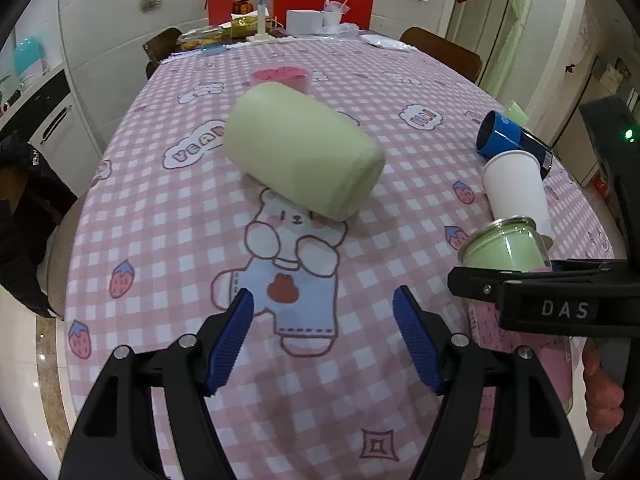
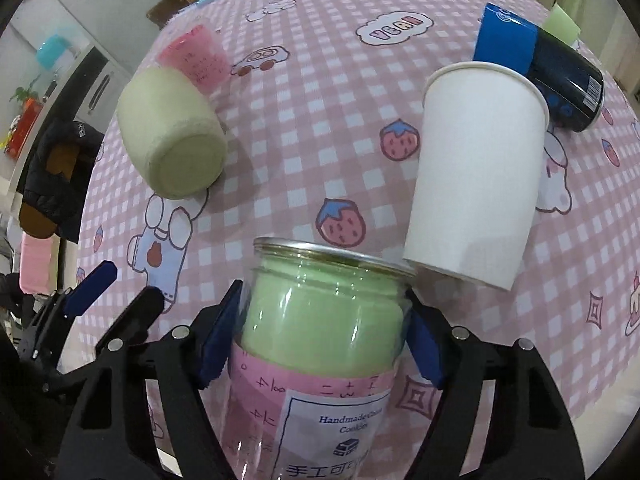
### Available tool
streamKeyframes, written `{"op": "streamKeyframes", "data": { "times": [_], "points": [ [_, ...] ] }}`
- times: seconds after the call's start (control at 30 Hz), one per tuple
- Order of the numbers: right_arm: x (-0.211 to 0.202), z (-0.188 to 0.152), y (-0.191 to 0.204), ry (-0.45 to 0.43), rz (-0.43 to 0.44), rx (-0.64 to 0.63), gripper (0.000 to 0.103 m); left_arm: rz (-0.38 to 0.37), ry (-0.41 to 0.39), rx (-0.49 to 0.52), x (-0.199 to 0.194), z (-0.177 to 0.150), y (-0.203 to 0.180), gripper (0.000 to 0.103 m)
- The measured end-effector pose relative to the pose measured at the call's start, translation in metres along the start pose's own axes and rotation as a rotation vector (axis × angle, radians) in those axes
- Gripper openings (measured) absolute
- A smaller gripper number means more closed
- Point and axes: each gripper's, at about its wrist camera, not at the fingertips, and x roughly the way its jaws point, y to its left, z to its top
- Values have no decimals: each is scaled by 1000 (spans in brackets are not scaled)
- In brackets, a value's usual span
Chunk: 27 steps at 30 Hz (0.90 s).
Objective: Flip cup upside down
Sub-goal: 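Rotate the jar with the right gripper until its open mouth faces up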
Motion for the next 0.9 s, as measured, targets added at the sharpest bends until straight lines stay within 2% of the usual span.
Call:
{"op": "streamKeyframes", "data": {
  "times": [0.07,0.2,0.33,0.47,0.67,0.83,0.9],
  "points": [
    [-6,-1,3,-29,-4,-11,71,-10,-2,3,0,1,-2,71],
    [-36,-4,8,-172,-18,-46,70,-24,-23,-8,-4,6,-4,71],
    [-67,-9,16,-336,-80,-115,69,-37,-56,-18,-13,12,-3,71],
    [-79,-12,24,-439,-138,-183,68,-35,-91,-33,-23,15,-2,71],
    [-65,-13,33,-463,-209,-231,67,-27,-104,-48,-27,17,-1,71],
    [-60,-12,33,-475,-212,-244,68,-26,-101,-58,-26,15,2,71],
    [-62,-12,31,-473,-177,-243,70,-1,-103,-57,-26,14,2,71]
  ]
}}
